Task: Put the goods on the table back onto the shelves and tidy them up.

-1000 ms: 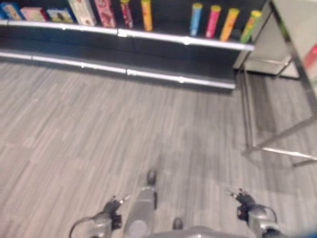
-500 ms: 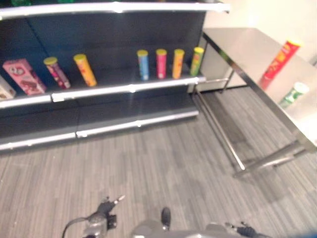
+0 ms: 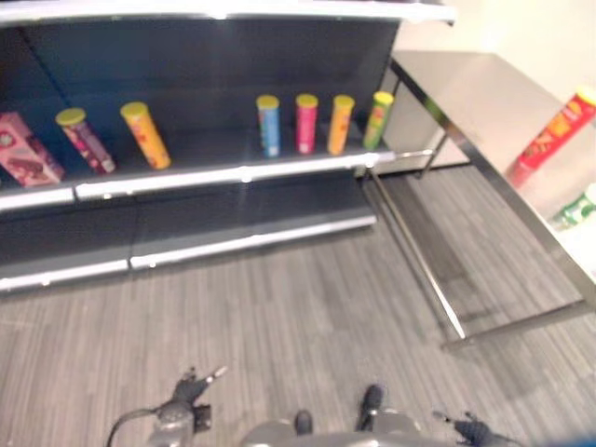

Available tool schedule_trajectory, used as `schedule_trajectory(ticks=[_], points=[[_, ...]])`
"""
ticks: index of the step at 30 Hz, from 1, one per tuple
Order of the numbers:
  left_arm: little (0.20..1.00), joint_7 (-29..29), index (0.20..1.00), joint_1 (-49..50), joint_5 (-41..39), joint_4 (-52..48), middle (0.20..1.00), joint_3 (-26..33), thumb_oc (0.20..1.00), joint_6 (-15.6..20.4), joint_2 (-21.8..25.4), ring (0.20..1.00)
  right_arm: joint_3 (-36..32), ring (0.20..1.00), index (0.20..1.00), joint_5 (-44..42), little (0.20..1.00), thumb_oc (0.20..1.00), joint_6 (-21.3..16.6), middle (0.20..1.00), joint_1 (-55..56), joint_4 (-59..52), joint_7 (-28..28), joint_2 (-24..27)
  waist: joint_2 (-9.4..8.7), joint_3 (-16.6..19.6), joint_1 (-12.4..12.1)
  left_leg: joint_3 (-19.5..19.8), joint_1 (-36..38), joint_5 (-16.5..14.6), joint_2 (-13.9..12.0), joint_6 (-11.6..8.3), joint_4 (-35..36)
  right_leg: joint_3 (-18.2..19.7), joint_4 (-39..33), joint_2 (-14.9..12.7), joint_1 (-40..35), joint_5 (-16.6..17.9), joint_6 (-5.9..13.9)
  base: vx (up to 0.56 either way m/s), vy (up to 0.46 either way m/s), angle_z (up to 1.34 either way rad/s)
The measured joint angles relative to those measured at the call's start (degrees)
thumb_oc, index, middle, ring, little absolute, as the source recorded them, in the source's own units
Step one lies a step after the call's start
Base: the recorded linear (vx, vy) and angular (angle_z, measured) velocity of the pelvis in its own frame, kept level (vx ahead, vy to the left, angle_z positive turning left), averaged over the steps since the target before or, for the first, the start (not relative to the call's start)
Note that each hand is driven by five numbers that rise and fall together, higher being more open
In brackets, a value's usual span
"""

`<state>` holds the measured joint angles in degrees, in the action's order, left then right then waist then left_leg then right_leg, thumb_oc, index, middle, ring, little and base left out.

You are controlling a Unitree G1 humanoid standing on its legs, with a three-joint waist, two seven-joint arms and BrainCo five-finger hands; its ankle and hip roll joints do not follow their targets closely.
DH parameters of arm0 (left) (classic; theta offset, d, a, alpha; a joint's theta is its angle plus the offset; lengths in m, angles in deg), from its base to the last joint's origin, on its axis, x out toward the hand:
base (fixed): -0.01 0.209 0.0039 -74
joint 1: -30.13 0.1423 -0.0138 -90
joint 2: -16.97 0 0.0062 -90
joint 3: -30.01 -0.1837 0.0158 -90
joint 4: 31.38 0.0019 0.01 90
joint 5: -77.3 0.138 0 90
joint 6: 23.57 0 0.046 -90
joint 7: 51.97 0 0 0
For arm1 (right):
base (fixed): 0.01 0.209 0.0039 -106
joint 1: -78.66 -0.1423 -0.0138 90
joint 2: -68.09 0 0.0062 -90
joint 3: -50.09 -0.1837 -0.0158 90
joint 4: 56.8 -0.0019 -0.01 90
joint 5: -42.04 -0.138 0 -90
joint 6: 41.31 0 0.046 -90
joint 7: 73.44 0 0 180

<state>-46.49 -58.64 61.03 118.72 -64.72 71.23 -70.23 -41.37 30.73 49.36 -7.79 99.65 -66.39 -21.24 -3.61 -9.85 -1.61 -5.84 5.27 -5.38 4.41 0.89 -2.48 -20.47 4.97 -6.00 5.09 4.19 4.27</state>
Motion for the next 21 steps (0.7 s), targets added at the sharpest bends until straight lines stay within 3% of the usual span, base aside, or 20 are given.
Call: schedule_trajectory(ticks=[1, 2, 3, 4, 5, 7, 9, 11, 13, 14, 17, 19, 21], points=[[1.000, -0.1, 1.000, 0.7, 0.0, -1.7, 1.000, 0.2, 1.000, 0.0, 0.1, 1.000, -1.6, 1.000, 1.000, -0.1, 1.000, 1.000, -0.1, 1.000, 0.1, 0.2, 0.2, 0.2, 0.99, -0.4, 0.1, -0.4, 0.1, -0.8, -1.3, -1.18, -2.1, -0.3, 0.1, 2.8, -1.1, -2.1, -3.27, 0.09, -0.277, -0.08], [1.000, -0.2, 1.000, 0.5, -0.1, -1.8, 1.000, 0.2, 1.000, 0.1, 0.5, 1.000, -1.9, 1.000, 1.000, -0.2, 1.000, 1.000, -0.2, 1.000, -0.2, 0.5, 0.4, 0.1, -0.41, -0.7, -0.2, -0.8, -1.6, -1.4, -1.2, -1.48, -7.2, 0.1, 0.3, 3.3, -1.6, -2.4, -5.66, 0.04, -0.247, -0.05], [1.000, -0.4, 1.000, -0.1, -0.1, -1.9, 1.000, 0.2, 1.000, 0.1, 1.5, 1.000, -1.8, 1.000, 1.000, -0.2, 1.000, 1.000, -0.3, 1.000, -0.2, 0.6, 0.5, -0.1, -3.53, -1.5, -0.6, -1.1, -5.1, -1.6, 0.2, -1.89, -15.5, 1.8, -1.9, 1.4, -2.4, 0.3, -9.34, 0.03, -0.208, 0.03], [1.000, -0.7, 1.000, 0.0, -0.4, -3.0, 1.000, 0.8, 1.000, 0.1, 1.7, 1.000, -2.2, 1.000, 1.000, -1.3, 1.000, 1.000, -0.4, 1.000, -0.2, 0.6, 1.0, 0.8, -4.29, -2.0, -0.3, -1.0, -9.7, -5.2, -2.8, 1.02, -25.2, 5.1, -3.1, 1.8, -3.8, -3.8, -7.38, 0.02, -0.146, -0.11], [1.000, -0.9, 1.000, -0.3, -0.6, -3.8, 1.000, 0.6, 1.000, 0.1, 1.5, 1.000, -3.1, 1.000, 1.000, -1.5, 1.000, 1.000, -0.5, 1.000, -0.3, 0.7, 1.2, 1.9, -2.62, -2.1, -0.5, 0.0, -12.4, -6.1, -8.0, 0.41, -29.2, 5.9, -2.6, 4.0, -4.0, -4.4, -8.43, 0.04, -0.073, -0.18], [1.000, -1.4, 1.000, -1.6, -0.6, -3.6, 1.000, 0.1, 1.000, -0.4, 0.6, 1.000, -5.3, 1.000, 1.000, -2.8, 1.000, 1.000, -1.3, 1.000, -0.8, 1.2, 2.1, 4.1, -1.49, -3.9, -0.1, 2.8, -16.1, -5.5, -13.6, -1.99, -29.1, 7.2, -3.2, 5.1, -4.1, -4.3, -8.87, 0.10, 0.020, -0.37], [1.000, -1.7, 1.000, -2.4, -0.6, -3.9, 1.000, -0.8, 1.000, -0.3, 0.4, 1.000, -6.5, 1.000, 1.000, -3.9, 1.000, 1.000, -1.2, 1.000, -1.0, 2.9, 2.6, 5.0, -2.34, -4.6, -0.1, 3.8, -15.7, -4.2, -12.2, -4.20, -18.3, 8.0, -4.0, 3.4, -3.4, -3.8, -8.35, 0.14, 0.120, -0.32], [1.000, -2.2, 1.000, -4.0, -0.5, -3.9, 1.000, -2.9, 1.000, -0.4, 0.2, 1.000, -8.8, 1.000, 1.000, -5.1, 1.000, 1.000, -1.1, 1.000, -1.0, 4.9, 2.9, 6.6, -0.95, -5.7, 0.7, 3.6, -14.8, 1.1, -11.3, -5.98, -3.6, 9.7, -8.0, 3.4, -5.0, -2.7, -5.94, 0.15, 0.147, -0.25], [1.000, -2.4, 1.000, -5.8, -0.4, -4.0, 1.000, -4.0, 1.000, -0.2, -0.3, 1.000, -11.3, 1.000, 1.000, -6.3, 1.000, 1.000, -1.0, 1.000, -1.3, 5.8, 3.8, 8.0, 0.94, -7.1, 1.1, 4.1, -14.0, 5.9, -10.7, -6.63, 4.1, 10.5, -10.5, 3.7, -6.6, -1.2, -4.84, 0.14, 0.160, -0.51], [1.000, -2.4, 1.000, -5.9, -0.5, -4.0, 1.000, -4.2, 1.000, -0.2, -0.6, 1.000, -14.5, 1.000, 1.000, -7.0, 1.000, 1.000, -1.2, 1.000, -1.5, 5.9, 4.2, 8.8, 2.51, -7.2, 1.1, 7.5, -11.5, 9.6, -10.1, -6.96, 8.0, 13.3, -10.5, 3.9, -6.9, -1.5, -3.76, 0.17, 0.192, -0.94], [1.000, -2.4, 1.000, -5.9, -0.5, -5.8, 1.000, -4.2, 1.000, 0.0, -0.1, 1.000, -17.9, 1.000, 1.000, -8.8, 1.000, 1.000, -1.5, 1.000, 0.1, 4.9, 4.9, 9.5, 2.81, -6.9, 2.4, 8.0, -8.4, 13.9, -7.4, -4.80, 7.6, 13.4, -10.5, 1.4, -9.3, -1.9, -0.37, 0.16, 0.228, -0.51], [1.000, -2.3, 1.000, -6.1, -0.5, -5.9, 1.000, -4.1, 1.000, 0.2, 0.6, 1.000, -24.5, 1.000, 1.000, -10.9, 1.000, 1.000, -1.5, 1.000, 1.7, 3.6, 5.6, 9.5, 1.95, -6.2, 3.7, 6.4, -6.9, 12.7, -5.7, -3.21, 7.6, 14.0, -10.0, -0.6, -10.0, -3.0, 0.41, 0.08, 0.203, -0.21], [1.000, -1.9, 1.000, -5.2, -0.5, -6.1, 1.000, -3.5, 1.000, 0.2, 1.7, 1.000, -30.0, 1.000, 1.000, -13.3, 1.000, 1.000, -2.0, 1.000, 3.2, -3.4, 7.2, 9.9, 1.76, -6.0, 4.9, 3.1, -5.2, 11.7, -4.9, -2.04, 7.6, 15.7, -9.3, -1.6, -9.7, -1.8, 2.35, 0.04, 0.188, -0.85]])
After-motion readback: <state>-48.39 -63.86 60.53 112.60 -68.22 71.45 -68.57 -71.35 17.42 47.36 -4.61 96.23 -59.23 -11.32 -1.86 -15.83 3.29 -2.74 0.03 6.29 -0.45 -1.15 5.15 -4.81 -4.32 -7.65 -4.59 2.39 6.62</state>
